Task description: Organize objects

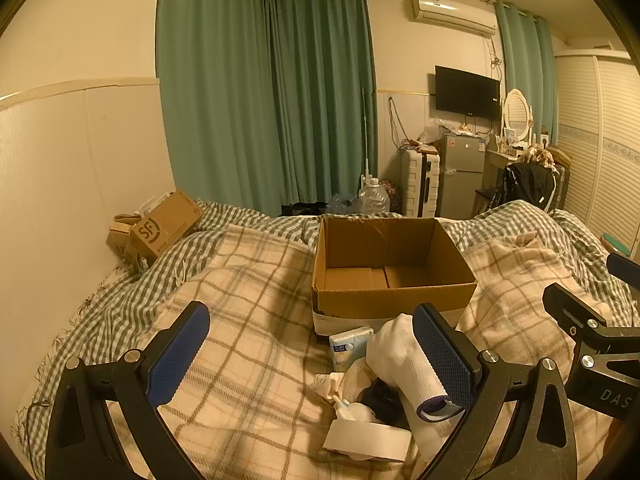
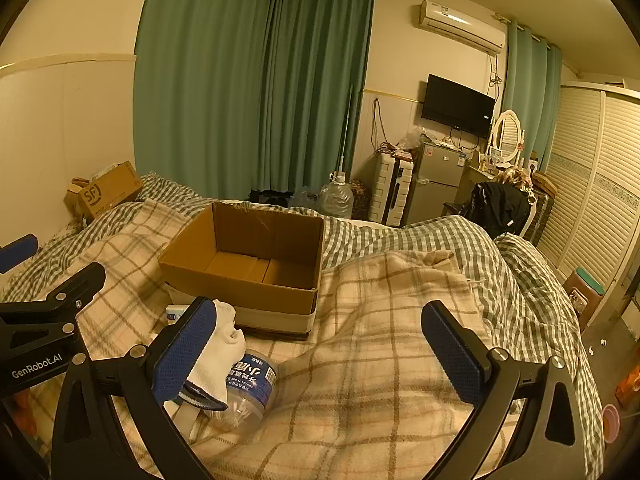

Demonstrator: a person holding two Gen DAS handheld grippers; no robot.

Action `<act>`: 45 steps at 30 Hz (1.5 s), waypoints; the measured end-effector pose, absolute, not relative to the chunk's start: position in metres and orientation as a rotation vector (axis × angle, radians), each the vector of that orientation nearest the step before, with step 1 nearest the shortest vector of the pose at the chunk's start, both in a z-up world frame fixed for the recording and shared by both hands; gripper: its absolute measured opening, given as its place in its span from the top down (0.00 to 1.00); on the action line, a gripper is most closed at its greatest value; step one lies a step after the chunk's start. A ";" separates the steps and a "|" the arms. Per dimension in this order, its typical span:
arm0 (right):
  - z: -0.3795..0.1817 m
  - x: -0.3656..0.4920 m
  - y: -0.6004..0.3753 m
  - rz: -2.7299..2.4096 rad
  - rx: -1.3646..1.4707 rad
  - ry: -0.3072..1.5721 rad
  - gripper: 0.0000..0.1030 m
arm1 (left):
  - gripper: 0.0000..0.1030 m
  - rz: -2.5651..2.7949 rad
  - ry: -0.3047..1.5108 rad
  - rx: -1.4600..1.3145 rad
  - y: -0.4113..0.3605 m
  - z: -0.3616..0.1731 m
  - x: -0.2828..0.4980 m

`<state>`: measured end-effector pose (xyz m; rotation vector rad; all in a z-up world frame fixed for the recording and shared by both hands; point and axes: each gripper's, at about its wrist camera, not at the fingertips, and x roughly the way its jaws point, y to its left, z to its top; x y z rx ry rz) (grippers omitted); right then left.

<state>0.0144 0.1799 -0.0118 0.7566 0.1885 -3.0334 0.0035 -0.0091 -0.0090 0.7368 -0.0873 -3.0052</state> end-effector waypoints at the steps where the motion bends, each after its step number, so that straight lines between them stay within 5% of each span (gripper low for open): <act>1: -0.011 0.014 0.180 -3.034 0.756 0.189 0.00 | 0.00 -3.005 -0.088 0.738 -0.010 -0.010 0.004; 45: 0.001 0.037 0.181 -3.018 0.751 0.185 0.00 | 0.00 -3.014 -0.087 0.757 -0.008 -0.004 0.028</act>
